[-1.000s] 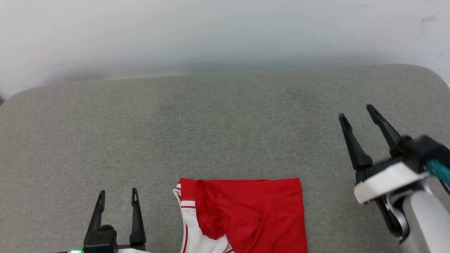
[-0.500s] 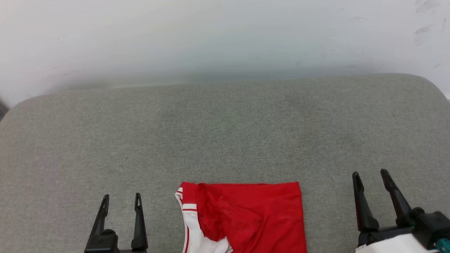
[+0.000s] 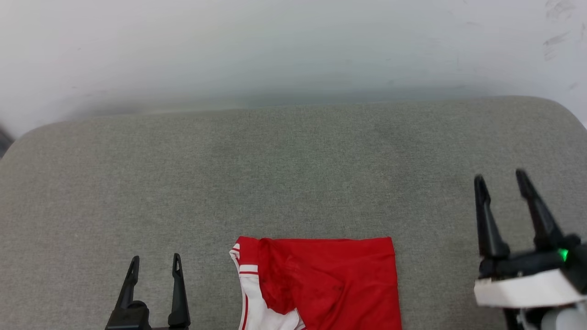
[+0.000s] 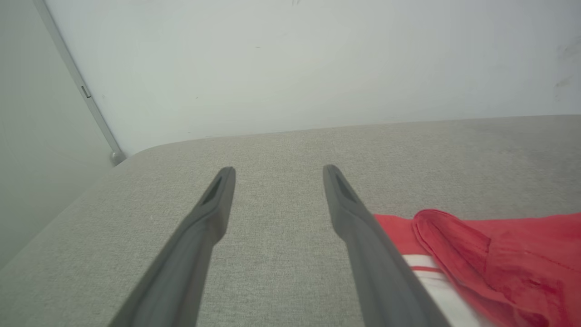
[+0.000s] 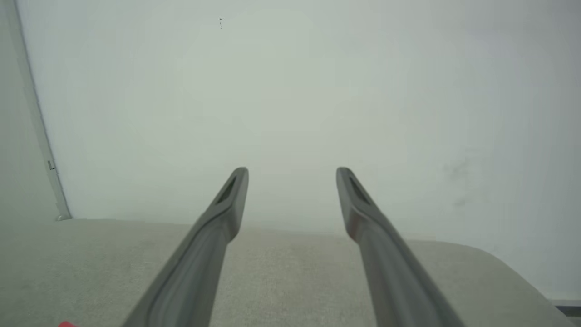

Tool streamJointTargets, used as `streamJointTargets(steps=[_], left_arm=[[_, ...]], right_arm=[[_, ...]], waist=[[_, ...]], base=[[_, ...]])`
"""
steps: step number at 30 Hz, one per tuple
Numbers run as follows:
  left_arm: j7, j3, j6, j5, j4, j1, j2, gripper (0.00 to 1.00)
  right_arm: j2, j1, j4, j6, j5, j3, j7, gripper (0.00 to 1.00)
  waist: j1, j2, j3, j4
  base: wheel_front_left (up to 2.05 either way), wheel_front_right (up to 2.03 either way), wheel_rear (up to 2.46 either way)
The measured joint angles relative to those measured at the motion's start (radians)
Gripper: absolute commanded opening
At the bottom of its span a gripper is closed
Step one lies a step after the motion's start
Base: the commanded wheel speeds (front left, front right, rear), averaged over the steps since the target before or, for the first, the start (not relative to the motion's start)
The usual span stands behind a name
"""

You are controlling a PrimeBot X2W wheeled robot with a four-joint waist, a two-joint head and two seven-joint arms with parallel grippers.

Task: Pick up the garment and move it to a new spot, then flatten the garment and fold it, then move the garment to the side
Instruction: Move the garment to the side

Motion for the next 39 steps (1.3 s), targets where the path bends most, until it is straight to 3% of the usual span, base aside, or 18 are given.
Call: streamJointTargets(steps=[3, 7, 14, 18, 24, 39], left_arm=[[0.000, 0.002, -0.006, 0.000, 0.002, -0.007, -0.003, 1.00], [0.000, 0.008, -0.009, 0.000, 0.008, -0.011, -0.007, 1.00], [0.000, 0.016, -0.015, -0.002, 0.010, -0.021, -0.017, 1.00], [0.000, 0.018, -0.018, -0.002, 0.011, -0.038, -0.021, 1.00], [0.000, 0.015, -0.026, -0.002, 0.009, -0.070, -0.024, 1.00], [0.000, -0.002, -0.041, 0.003, 0.012, -0.162, -0.028, 1.00]], right_arm=[[-0.084, -0.101, -0.007, 0.000, -0.005, 0.049, 0.035, 1.00], [-0.217, -0.228, -0.003, 0.000, 0.079, 0.185, 0.270, 1.00], [-0.461, -0.351, 0.002, 0.000, 0.467, 0.416, 0.801, 1.00], [-0.547, -0.370, 0.044, 0.000, 0.713, 0.460, 0.997, 1.00], [-0.551, -0.358, 0.138, 0.000, 0.886, 0.485, 1.065, 1.00], [-0.393, -0.378, 0.351, 0.001, 0.943, 0.640, 0.982, 1.00]], waist=[[0.0000, 0.0000, 0.006, 0.000], [0.0000, 0.0000, 0.015, 0.004], [0.0000, 0.0000, 0.039, 0.010], [0.0000, 0.0000, 0.057, 0.016], [0.0000, 0.0000, 0.095, 0.032], [0.0000, 0.0000, 0.225, 0.079]], base=[[0.00, 0.00, 0.00], [0.00, 0.00, 0.00], [0.00, 0.00, 0.00], [0.00, 0.00, 0.00], [0.00, 0.00, 0.00], [0.00, 0.00, 0.00]])
